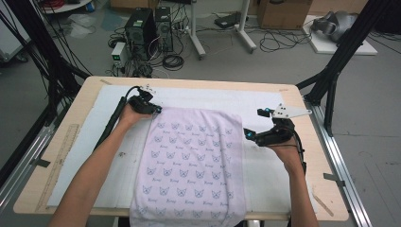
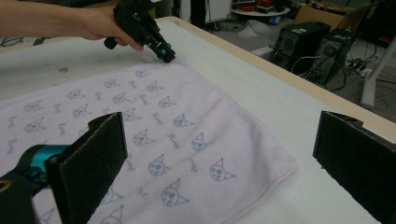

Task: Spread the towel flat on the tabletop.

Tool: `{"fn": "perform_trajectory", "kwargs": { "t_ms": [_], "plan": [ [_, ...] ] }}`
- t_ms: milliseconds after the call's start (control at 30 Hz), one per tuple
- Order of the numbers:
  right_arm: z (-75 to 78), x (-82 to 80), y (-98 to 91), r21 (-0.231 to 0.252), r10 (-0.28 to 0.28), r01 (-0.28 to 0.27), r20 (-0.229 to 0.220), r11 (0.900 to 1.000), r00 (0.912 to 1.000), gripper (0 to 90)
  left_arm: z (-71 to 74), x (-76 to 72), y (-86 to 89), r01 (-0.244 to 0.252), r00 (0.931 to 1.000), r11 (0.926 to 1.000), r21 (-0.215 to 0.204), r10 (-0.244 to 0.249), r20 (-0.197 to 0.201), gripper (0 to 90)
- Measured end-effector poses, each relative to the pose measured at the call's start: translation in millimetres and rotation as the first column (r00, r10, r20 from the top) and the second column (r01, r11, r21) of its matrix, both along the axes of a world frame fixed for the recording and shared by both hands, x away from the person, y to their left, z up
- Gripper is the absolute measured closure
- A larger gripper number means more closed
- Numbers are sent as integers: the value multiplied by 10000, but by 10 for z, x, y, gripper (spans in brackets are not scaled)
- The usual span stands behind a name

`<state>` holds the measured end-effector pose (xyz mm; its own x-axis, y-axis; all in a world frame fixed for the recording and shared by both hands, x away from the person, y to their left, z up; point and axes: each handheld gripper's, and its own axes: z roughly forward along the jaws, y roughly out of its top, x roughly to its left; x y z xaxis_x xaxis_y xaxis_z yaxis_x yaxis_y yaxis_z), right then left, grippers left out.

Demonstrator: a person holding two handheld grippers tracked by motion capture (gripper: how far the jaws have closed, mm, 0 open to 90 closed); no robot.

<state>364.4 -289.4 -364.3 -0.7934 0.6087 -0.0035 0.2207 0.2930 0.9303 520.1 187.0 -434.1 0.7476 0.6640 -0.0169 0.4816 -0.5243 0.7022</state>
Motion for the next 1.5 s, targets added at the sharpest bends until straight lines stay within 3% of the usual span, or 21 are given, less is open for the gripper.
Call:
{"fn": "perform_trajectory", "kwargs": {
  "t_ms": [200, 467, 667, 833, 1067, 1167, 1233, 1267, 1333, 1367, 1433, 1500],
  "plan": [
    [-23, 40, -10, -8, -201, 201, -12, 9998, 9998, 19, 67, -6, 50, -134, 9995, 9999, -52, 135, 273, 864],
    [-62, 123, 8, -161, -485, 479, -378, 9987, 9981, 22, 98, 0, 94, -220, 9991, 9997, -42, 221, 354, 864],
    [-36, 285, 50, -363, -818, 796, -626, 9962, 9947, 22, 128, 3, 143, -230, 9990, 9997, -108, 234, 388, 864],
    [-49, 479, 103, -794, -1294, 1210, -1111, 9895, 9854, 27, 145, -3, 143, -176, 9988, 9997, -144, 182, 460, 864],
    [-65, 798, 218, -1648, -2089, 1794, -1832, 9699, 9606, 56, 147, -6, 137, -109, 9987, 9996, -249, 122, 502, 864],
    [-96, 914, 287, -1893, -2269, 1877, -2132, 9638, 9503, 118, 161, -14, 141, -92, 9986, 9994, -323, 108, 519, 864],
    [-149, 999, 334, -2129, -2490, 1984, -2461, 9567, 9367, 149, 173, -19, 146, -82, 9986, 9992, -387, 103, 528, 864],
    [-172, 1022, 346, -2216, -2535, 1995, -2510, 9545, 9342, 160, 183, -24, 145, -73, 9984, 9992, -396, 95, 563, 864],
    [-246, 1075, 362, -2103, -2479, 1908, -2921, 9588, 9237, 206, 192, -28, 141, -65, 9981, 9990, -438, 91, 616, 864],
    [-288, 1097, 372, -2105, -2464, 1854, -3172, 9599, 9158, 213, 196, -29, 142, -42, 9980, 9992, -403, 67, 625, 864],
    [-374, 1140, 388, -2512, -2694, 1879, -3459, 9495, 8988, 251, 188, -31, 135, -61, 9983, 9993, -378, 83, 578, 864],
    [-430, 1167, 385, -2475, -2748, 1885, -3843, 9504, 8814, 285, 180, -32, 131, -41, 9984, 9994, -354, 61, 558, 864]
  ]
}}
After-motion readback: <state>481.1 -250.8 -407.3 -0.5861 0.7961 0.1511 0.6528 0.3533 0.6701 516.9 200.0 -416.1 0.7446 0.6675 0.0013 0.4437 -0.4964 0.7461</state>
